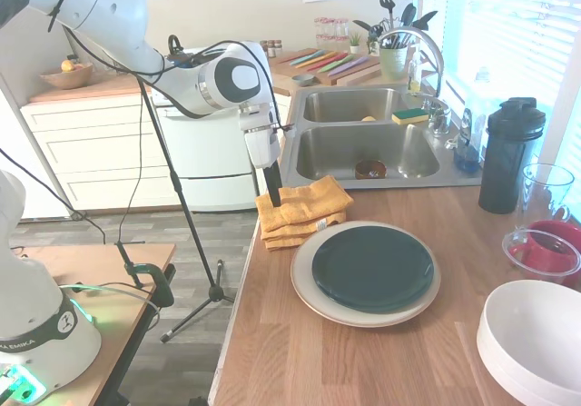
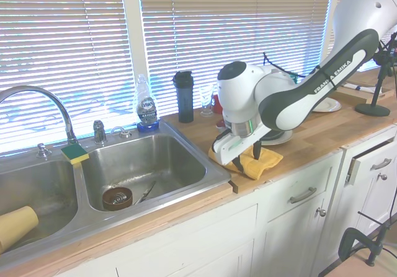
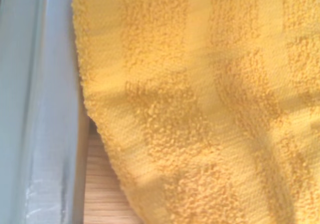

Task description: Wipe the blue plate in counterclockwise motion

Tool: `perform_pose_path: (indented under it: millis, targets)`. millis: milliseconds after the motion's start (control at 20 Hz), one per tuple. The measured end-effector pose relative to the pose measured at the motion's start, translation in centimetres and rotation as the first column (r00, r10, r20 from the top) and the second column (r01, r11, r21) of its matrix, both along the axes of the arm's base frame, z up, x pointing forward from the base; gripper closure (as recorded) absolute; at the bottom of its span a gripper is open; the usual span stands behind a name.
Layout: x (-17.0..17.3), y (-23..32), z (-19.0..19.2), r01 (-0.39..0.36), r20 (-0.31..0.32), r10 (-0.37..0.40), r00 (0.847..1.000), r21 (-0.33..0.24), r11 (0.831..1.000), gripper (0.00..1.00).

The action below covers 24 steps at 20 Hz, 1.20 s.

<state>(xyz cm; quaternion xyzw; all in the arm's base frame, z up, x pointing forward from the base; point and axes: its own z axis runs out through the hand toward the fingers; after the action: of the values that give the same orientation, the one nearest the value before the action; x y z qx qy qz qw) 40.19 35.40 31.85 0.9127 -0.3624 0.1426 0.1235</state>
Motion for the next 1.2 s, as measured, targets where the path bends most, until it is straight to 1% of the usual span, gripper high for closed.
perform_pose_path:
  millis: [300, 550, 750, 850, 1000, 1200]
  targets:
    - [0.1, 0.0, 0.0, 0.004, -0.003, -0.004, 1.000, 0.005, 1.000, 1.00]
    - [0.3, 0.0, 0.1, 0.011, -0.019, -0.010, 1.000, 0.036, 0.999, 1.00]
    - [0.9, -0.2, 0.4, 0.025, -0.012, -0.024, 1.000, 0.074, 0.997, 1.00]
    - [1.5, -0.5, 1.0, 0.048, -0.002, -0.048, 0.999, 0.112, 0.993, 1.00]
    - [2.5, -1.4, 2.8, 0.083, 0.011, -0.085, 0.996, 0.161, 0.983, 1.00]
    - [2.9, -3.1, 5.8, 0.087, 0.036, -0.096, 0.995, 0.198, 0.976, 1.00]
